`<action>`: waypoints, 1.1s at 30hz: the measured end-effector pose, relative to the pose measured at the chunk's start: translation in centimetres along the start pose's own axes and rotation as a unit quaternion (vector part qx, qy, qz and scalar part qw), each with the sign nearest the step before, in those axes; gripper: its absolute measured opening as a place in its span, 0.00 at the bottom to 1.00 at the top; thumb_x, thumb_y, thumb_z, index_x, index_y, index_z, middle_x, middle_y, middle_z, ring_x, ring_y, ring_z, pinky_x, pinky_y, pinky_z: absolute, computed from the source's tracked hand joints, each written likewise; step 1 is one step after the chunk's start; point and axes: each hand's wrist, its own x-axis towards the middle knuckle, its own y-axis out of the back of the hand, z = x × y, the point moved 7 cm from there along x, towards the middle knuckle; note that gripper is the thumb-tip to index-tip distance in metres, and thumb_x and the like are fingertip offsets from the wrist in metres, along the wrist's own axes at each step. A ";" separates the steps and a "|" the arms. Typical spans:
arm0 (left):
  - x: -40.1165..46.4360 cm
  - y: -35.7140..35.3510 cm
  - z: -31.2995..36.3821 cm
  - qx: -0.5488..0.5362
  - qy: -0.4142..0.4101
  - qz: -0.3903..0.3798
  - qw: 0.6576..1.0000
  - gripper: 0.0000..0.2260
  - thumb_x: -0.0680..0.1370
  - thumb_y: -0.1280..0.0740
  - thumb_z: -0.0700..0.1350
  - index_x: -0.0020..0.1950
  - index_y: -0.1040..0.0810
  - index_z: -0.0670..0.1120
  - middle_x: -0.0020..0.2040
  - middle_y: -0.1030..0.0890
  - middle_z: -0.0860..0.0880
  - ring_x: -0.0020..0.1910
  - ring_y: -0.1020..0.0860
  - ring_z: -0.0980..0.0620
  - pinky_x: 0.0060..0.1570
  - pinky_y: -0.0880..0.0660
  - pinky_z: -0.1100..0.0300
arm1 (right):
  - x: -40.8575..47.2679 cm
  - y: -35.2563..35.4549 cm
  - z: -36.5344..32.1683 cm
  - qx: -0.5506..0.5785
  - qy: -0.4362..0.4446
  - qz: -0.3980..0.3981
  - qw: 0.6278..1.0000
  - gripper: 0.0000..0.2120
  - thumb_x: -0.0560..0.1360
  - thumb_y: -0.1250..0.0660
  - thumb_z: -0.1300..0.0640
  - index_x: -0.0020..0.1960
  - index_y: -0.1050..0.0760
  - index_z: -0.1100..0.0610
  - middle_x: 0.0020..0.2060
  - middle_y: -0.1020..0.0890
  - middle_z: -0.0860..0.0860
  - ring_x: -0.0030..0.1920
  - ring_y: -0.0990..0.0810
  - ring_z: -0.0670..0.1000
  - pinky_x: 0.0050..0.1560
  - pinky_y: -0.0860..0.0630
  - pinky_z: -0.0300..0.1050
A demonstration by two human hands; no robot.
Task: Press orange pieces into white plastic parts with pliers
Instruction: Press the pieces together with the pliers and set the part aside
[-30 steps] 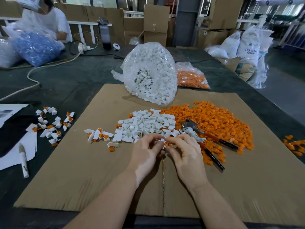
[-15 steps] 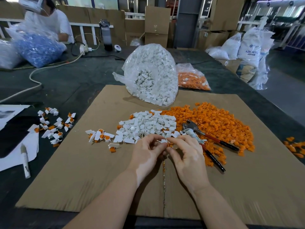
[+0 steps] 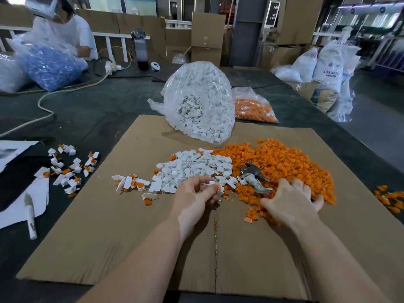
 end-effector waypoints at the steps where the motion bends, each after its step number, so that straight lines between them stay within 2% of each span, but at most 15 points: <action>1: 0.1 0.0 -0.1 -0.004 0.003 0.002 1.000 0.05 0.76 0.34 0.34 0.50 0.23 0.41 0.31 0.21 0.48 0.28 0.24 0.56 0.31 0.25 0.66 | 0.0 0.3 -0.1 -0.007 0.006 0.013 1.000 0.21 0.72 0.38 0.43 0.59 0.32 0.53 0.63 0.33 0.54 0.66 0.38 0.56 0.69 0.49 0.63; 4: 0.2 0.1 -0.1 -0.033 0.014 0.008 0.999 0.04 0.76 0.34 0.34 0.49 0.24 0.41 0.32 0.20 0.46 0.28 0.24 0.55 0.32 0.24 0.65 | -0.6 1.2 -0.4 -0.014 0.036 0.063 0.997 0.21 0.73 0.39 0.41 0.59 0.33 0.54 0.60 0.29 0.54 0.63 0.34 0.56 0.65 0.41 0.58; 6: 0.4 0.2 -0.1 -0.061 0.021 0.016 0.998 0.04 0.76 0.34 0.34 0.49 0.24 0.40 0.32 0.19 0.45 0.28 0.23 0.56 0.31 0.24 0.66 | -1.3 2.0 -1.1 -0.006 0.071 0.083 0.994 0.20 0.75 0.41 0.41 0.58 0.33 0.54 0.57 0.27 0.53 0.59 0.30 0.55 0.59 0.34 0.53; 9: 0.6 0.4 0.1 -0.103 0.032 0.032 0.994 0.06 0.76 0.34 0.34 0.52 0.25 0.37 0.31 0.20 0.45 0.26 0.24 0.56 0.30 0.24 0.67 | -2.8 2.2 -2.7 0.063 0.121 0.031 0.990 0.17 0.76 0.43 0.41 0.53 0.31 0.54 0.50 0.25 0.52 0.51 0.27 0.53 0.46 0.30 0.47; 11: 0.6 0.5 0.1 -0.126 0.041 0.040 0.990 0.06 0.75 0.33 0.34 0.52 0.25 0.37 0.30 0.21 0.45 0.25 0.25 0.56 0.29 0.25 0.67 | -3.9 1.9 -4.0 0.105 0.152 -0.030 0.982 0.16 0.77 0.44 0.42 0.51 0.28 0.54 0.47 0.24 0.52 0.48 0.26 0.54 0.45 0.29 0.47; 14: 0.5 0.7 0.2 -0.141 0.048 0.052 0.987 0.04 0.75 0.34 0.34 0.49 0.25 0.39 0.27 0.21 0.48 0.23 0.25 0.57 0.27 0.26 0.67 | -5.3 1.5 -5.6 0.148 0.190 -0.099 0.965 0.17 0.78 0.44 0.43 0.46 0.26 0.56 0.43 0.24 0.53 0.43 0.25 0.54 0.41 0.32 0.47; 18: 0.6 0.9 0.1 -0.138 0.052 0.068 0.987 0.03 0.75 0.34 0.33 0.46 0.25 0.39 0.27 0.21 0.48 0.22 0.25 0.58 0.27 0.26 0.68 | -6.1 1.3 -6.3 0.190 0.193 -0.160 0.949 0.17 0.78 0.43 0.47 0.36 0.33 0.58 0.32 0.31 0.53 0.32 0.33 0.52 0.35 0.40 0.46; 22: 0.7 1.2 -0.1 -0.126 0.059 0.086 0.986 0.04 0.76 0.35 0.32 0.44 0.25 0.41 0.30 0.21 0.46 0.25 0.24 0.57 0.28 0.25 0.67 | -6.4 1.1 -6.6 0.230 0.185 -0.207 0.933 0.17 0.78 0.42 0.50 0.33 0.36 0.55 0.29 0.35 0.52 0.31 0.37 0.51 0.34 0.43 0.46; 33: 0.5 1.2 0.0 -0.131 0.075 0.095 0.984 0.03 0.76 0.36 0.32 0.45 0.25 0.39 0.34 0.23 0.44 0.24 0.25 0.59 0.28 0.25 0.69 | -6.6 0.6 -7.3 0.176 0.216 -0.152 0.948 0.16 0.79 0.45 0.45 0.37 0.38 0.52 0.34 0.32 0.48 0.32 0.34 0.47 0.31 0.40 0.43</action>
